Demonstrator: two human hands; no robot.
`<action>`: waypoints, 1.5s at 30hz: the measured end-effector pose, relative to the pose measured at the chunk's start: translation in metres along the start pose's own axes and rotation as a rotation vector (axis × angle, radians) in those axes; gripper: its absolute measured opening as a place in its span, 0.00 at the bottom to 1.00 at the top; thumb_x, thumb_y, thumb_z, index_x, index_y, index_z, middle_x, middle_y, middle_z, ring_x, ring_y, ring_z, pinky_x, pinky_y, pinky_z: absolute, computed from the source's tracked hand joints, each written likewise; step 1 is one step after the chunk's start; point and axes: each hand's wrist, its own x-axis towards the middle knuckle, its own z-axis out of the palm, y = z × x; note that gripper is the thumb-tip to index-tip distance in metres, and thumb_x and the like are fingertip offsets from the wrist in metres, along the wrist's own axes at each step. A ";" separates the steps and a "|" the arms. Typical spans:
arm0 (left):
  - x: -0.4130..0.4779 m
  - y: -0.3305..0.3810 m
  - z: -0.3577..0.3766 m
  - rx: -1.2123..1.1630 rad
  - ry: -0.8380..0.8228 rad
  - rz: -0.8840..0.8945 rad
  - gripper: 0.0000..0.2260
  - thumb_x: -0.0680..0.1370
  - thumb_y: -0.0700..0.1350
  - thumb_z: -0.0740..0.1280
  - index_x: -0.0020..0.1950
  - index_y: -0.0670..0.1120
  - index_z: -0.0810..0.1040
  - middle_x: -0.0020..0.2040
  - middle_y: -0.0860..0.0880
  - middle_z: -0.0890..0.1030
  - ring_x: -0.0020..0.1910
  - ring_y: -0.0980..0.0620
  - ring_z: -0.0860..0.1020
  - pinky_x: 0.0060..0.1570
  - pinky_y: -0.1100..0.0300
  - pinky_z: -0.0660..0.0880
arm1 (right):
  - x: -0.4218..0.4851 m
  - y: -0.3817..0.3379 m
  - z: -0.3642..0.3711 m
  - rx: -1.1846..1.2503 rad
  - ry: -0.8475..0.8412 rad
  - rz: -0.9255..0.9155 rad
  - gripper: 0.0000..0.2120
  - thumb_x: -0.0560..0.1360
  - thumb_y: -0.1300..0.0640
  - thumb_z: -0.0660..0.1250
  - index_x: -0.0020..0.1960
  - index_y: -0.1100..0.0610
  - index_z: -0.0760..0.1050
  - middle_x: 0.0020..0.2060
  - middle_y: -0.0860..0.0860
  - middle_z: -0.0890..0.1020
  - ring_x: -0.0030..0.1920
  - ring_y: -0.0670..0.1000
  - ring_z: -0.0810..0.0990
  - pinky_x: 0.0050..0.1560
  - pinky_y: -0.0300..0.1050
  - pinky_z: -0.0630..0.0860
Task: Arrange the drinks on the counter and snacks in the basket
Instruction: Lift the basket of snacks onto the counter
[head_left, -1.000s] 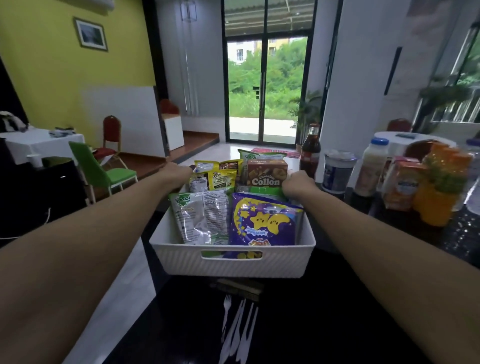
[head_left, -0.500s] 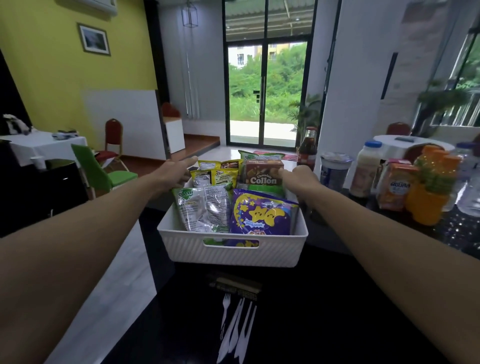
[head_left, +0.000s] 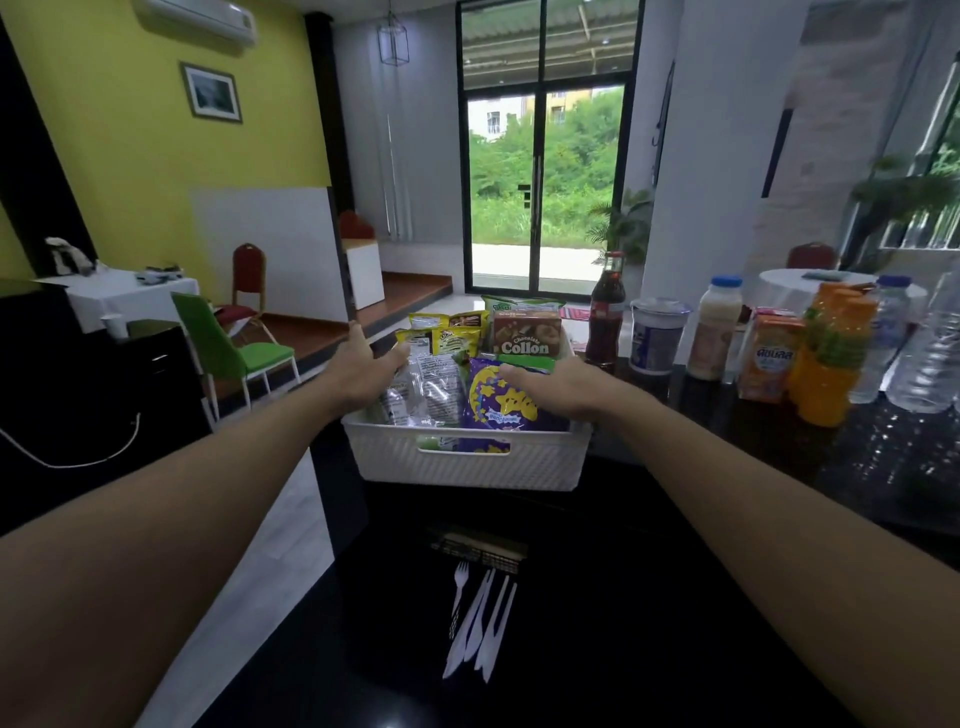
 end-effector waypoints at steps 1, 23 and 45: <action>-0.003 0.001 0.001 0.000 0.027 -0.003 0.43 0.80 0.63 0.62 0.81 0.39 0.45 0.80 0.38 0.55 0.78 0.39 0.57 0.75 0.46 0.58 | -0.002 0.001 0.004 -0.027 0.017 0.014 0.47 0.73 0.23 0.53 0.76 0.60 0.66 0.76 0.61 0.65 0.72 0.62 0.68 0.72 0.58 0.67; 0.033 0.012 0.028 0.315 0.013 0.029 0.39 0.79 0.69 0.53 0.74 0.36 0.65 0.71 0.34 0.72 0.69 0.35 0.71 0.63 0.47 0.70 | 0.034 0.006 0.011 -0.100 0.196 0.109 0.43 0.75 0.25 0.54 0.69 0.61 0.73 0.75 0.59 0.68 0.67 0.63 0.73 0.64 0.59 0.73; 0.124 0.013 0.058 0.445 -0.047 0.171 0.27 0.83 0.62 0.54 0.64 0.41 0.75 0.65 0.37 0.77 0.61 0.37 0.75 0.53 0.51 0.69 | 0.093 0.006 0.010 0.024 0.281 0.120 0.51 0.75 0.27 0.58 0.81 0.63 0.48 0.80 0.63 0.49 0.79 0.66 0.50 0.77 0.61 0.56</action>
